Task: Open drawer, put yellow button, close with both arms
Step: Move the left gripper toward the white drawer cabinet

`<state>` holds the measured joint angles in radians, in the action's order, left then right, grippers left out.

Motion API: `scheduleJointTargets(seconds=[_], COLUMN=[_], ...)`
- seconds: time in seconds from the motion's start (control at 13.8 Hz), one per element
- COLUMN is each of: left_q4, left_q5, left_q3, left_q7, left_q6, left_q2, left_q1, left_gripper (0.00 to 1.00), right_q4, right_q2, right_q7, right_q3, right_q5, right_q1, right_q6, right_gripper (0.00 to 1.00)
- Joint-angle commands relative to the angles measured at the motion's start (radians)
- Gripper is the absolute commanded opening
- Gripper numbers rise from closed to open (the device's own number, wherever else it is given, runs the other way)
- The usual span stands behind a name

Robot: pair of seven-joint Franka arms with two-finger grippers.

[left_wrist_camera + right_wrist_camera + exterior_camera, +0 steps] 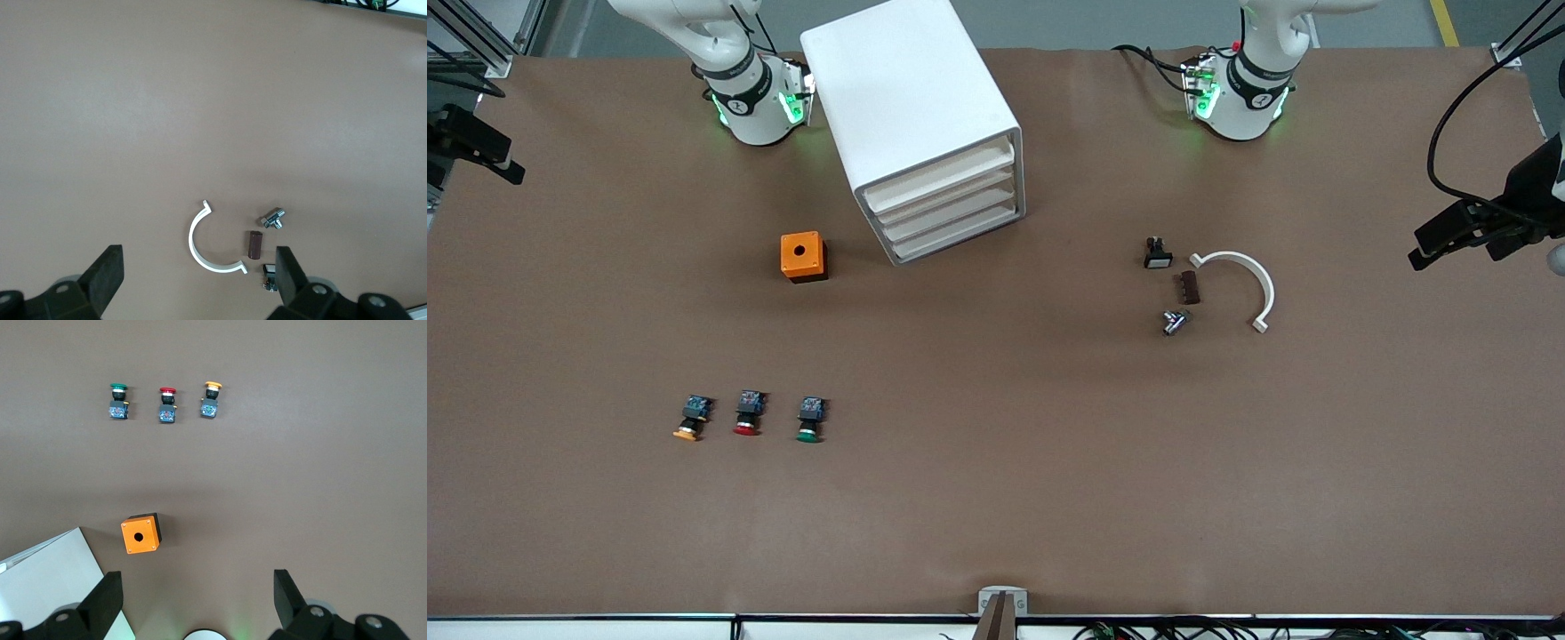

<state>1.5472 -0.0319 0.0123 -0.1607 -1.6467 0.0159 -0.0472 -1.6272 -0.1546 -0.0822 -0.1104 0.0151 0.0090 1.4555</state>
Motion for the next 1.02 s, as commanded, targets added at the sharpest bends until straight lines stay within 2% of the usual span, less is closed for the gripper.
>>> scheduleJointTargets(seconds=[0.0,0.51,0.94], left_q4=[-0.016,-0.013,-0.01], left_q5=[-0.01,-0.011,-0.005], left_q3=[-0.003,0.005,-0.005], left_q7=[-0.003,-0.003,-0.002], left_q6=[0.012,0.033,0.042], left_q2=[0.006,0.019,0.166], left_q1=[0.003,0.024,0.0], left_gripper=[1.0,1.0,1.0], right_q4=[-0.025,-0.025,-0.026], right_q2=[-0.028,-0.026,-0.026], right_q7=[0.015,0.015,0.015], right_q3=[0.023,0.021,0.02], right_q5=[0.0,0.0,0.0], right_q1=[-0.024,-0.017,-0.018], right_q6=[0.002,0.002,-0.001], right_gripper=[1.0,1.0,1.0])
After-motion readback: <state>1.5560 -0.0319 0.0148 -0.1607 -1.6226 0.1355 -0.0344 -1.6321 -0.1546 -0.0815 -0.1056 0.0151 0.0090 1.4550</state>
